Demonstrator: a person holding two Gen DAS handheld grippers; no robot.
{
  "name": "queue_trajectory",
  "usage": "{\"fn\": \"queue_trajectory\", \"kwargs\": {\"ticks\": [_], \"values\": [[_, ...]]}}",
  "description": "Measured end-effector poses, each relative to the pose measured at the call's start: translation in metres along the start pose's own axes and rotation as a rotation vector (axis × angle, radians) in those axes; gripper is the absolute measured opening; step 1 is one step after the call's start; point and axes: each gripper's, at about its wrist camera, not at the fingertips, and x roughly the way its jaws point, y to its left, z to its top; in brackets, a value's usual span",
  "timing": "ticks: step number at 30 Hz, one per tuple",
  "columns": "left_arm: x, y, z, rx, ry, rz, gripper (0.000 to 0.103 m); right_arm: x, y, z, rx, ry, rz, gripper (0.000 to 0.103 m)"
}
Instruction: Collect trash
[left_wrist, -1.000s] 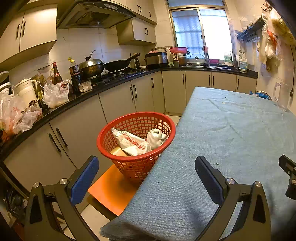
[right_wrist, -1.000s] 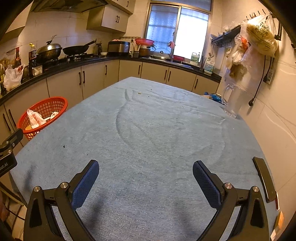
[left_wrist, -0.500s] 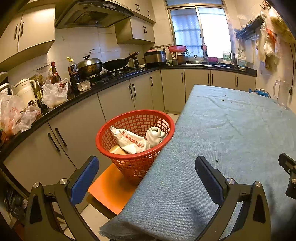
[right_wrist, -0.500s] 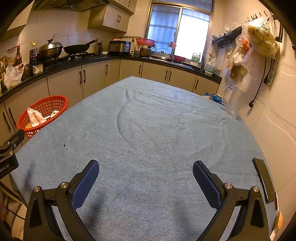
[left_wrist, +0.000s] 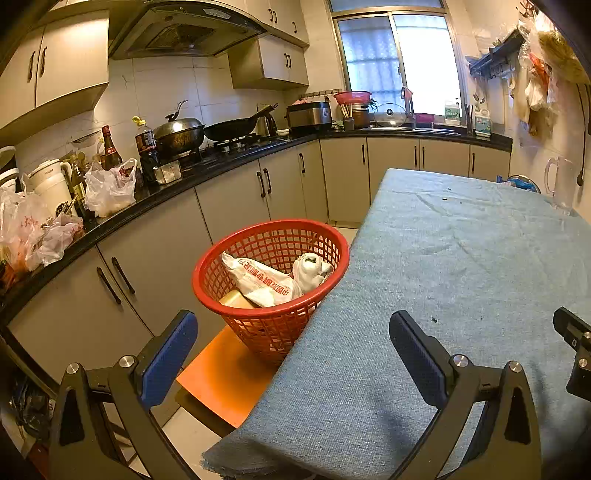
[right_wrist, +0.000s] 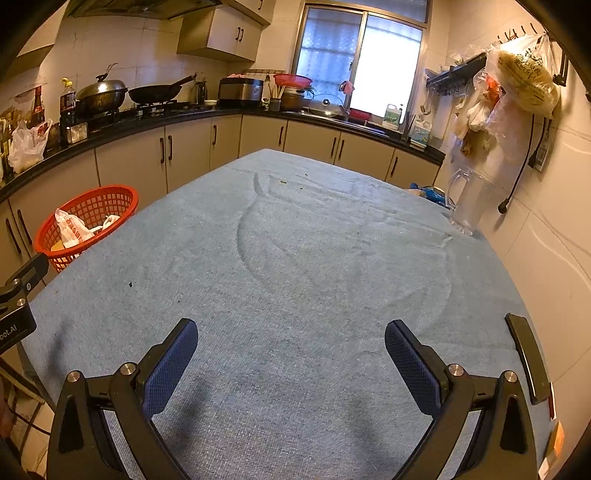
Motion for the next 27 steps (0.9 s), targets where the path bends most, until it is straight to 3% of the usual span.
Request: {"fn": "queue_trajectory", "kwargs": {"ticks": [27], "values": [[-0.001,-0.0007,0.0015,0.02,0.005,-0.005,0.103,0.01,-0.0009,0.0001,0.0,0.02,0.007,0.103]]}}
